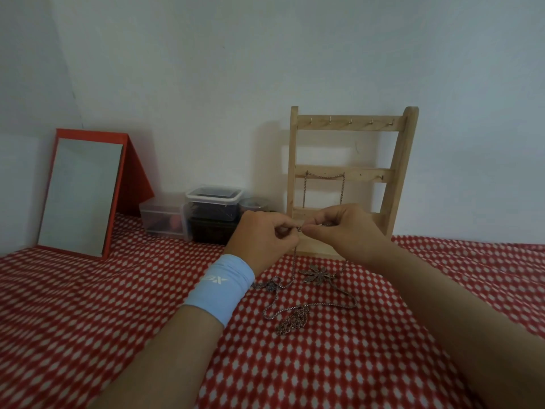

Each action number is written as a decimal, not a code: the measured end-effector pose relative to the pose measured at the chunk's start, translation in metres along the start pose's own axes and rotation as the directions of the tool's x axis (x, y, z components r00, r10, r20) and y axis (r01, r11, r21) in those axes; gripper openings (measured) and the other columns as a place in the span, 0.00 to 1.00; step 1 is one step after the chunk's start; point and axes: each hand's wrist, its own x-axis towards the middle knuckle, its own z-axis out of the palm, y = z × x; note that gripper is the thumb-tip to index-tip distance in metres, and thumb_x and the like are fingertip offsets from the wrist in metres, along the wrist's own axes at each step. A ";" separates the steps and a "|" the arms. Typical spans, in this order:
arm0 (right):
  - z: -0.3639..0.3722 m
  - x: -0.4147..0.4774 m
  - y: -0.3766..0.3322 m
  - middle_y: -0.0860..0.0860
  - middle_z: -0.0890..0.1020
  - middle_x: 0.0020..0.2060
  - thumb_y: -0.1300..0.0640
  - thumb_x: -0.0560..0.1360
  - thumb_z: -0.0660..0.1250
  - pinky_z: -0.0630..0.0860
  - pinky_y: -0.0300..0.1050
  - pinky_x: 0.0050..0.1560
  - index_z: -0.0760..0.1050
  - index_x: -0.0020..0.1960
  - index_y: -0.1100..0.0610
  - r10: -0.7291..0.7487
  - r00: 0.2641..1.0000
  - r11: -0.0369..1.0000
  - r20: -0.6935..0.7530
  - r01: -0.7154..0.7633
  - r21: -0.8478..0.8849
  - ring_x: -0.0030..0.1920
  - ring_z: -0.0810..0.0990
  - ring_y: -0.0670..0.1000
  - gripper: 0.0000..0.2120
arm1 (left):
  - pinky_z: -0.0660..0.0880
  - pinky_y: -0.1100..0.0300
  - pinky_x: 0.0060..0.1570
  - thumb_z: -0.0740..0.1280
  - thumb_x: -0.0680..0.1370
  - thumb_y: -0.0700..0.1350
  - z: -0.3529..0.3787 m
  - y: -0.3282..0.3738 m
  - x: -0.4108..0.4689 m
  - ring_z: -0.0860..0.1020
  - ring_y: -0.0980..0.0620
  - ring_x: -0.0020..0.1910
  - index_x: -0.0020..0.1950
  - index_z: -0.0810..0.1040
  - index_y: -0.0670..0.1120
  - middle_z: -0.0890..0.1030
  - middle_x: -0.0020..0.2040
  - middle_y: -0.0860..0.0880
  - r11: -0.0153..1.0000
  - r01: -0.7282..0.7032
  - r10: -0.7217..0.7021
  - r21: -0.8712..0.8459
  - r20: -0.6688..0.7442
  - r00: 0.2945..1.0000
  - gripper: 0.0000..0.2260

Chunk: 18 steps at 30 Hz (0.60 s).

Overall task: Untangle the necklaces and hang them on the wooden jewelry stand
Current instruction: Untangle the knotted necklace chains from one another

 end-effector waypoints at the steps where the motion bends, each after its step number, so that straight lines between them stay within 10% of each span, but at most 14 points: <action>1: 0.000 0.000 0.001 0.41 0.81 0.27 0.55 0.76 0.74 0.75 0.31 0.34 0.85 0.44 0.50 0.002 1.000 1.000 0.000 -0.002 0.000 0.28 0.74 0.38 0.03 | 0.75 0.76 0.45 0.72 0.73 0.40 0.000 0.000 0.000 0.77 0.66 0.36 0.50 0.86 0.47 0.85 0.40 0.52 1.000 -0.002 0.002 0.002 0.001 1.000 0.08; 10: 0.001 0.002 0.001 0.43 0.87 0.38 0.56 0.75 0.75 0.78 0.30 0.41 0.86 0.45 0.51 -0.006 1.000 1.000 0.022 0.006 0.006 0.39 0.83 0.40 0.02 | 0.75 0.75 0.45 0.72 0.72 0.40 0.000 0.000 -0.001 0.78 0.64 0.35 0.50 0.86 0.47 0.85 0.40 0.52 1.000 -0.013 0.013 0.000 -0.021 1.000 0.08; 18: 0.000 0.000 0.000 0.42 0.84 0.30 0.55 0.75 0.75 0.75 0.31 0.36 0.86 0.44 0.51 0.001 0.999 1.000 0.040 -0.001 0.011 0.29 0.77 0.37 0.02 | 0.77 0.70 0.45 0.72 0.72 0.40 0.001 0.000 -0.001 0.81 0.59 0.37 0.48 0.87 0.46 0.86 0.39 0.51 1.000 -0.003 0.003 0.012 -0.015 1.000 0.07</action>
